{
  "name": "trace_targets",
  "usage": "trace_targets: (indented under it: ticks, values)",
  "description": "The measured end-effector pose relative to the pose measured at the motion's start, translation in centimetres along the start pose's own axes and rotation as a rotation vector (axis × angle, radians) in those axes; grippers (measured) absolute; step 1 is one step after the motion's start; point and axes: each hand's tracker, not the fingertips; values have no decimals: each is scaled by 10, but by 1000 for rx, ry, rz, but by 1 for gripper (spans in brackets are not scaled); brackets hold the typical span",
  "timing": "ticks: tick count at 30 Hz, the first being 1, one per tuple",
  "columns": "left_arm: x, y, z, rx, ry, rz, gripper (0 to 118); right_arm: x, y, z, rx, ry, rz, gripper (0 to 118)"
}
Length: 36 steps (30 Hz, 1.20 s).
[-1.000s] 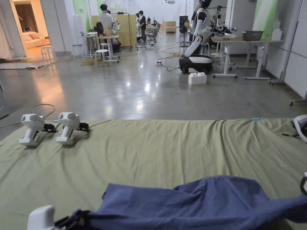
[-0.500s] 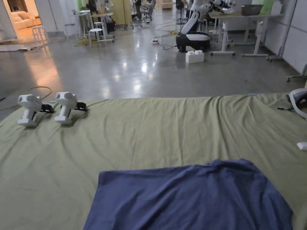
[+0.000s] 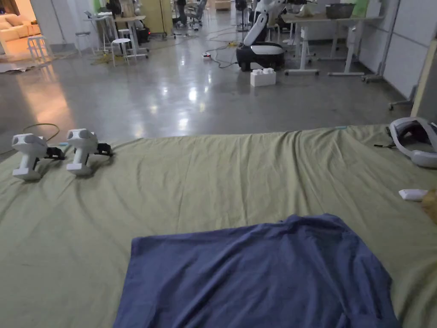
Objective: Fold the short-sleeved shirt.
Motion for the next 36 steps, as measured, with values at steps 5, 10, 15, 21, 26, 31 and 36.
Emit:
trace_targets:
  ticks: [5,10,15,21,26,31,36]
  values:
    - [27,26,78,342,-31,-95,105,-14,17,70,293,125,-82,88]
    - [57,39,142,569,-50,-133,113,-51,30,134,564,146,-34,96]
    - [77,40,161,602,-57,-153,113,-86,32,161,654,107,119,96]
    - [87,40,160,593,-40,-172,58,-118,24,162,688,39,243,39]
    - [81,37,149,528,-87,-86,2,-129,22,152,644,79,253,2]
    - [67,36,139,482,-82,-65,1,-131,24,150,636,114,251,2]
    - [35,39,85,183,-118,31,2,-122,22,136,589,153,226,2]
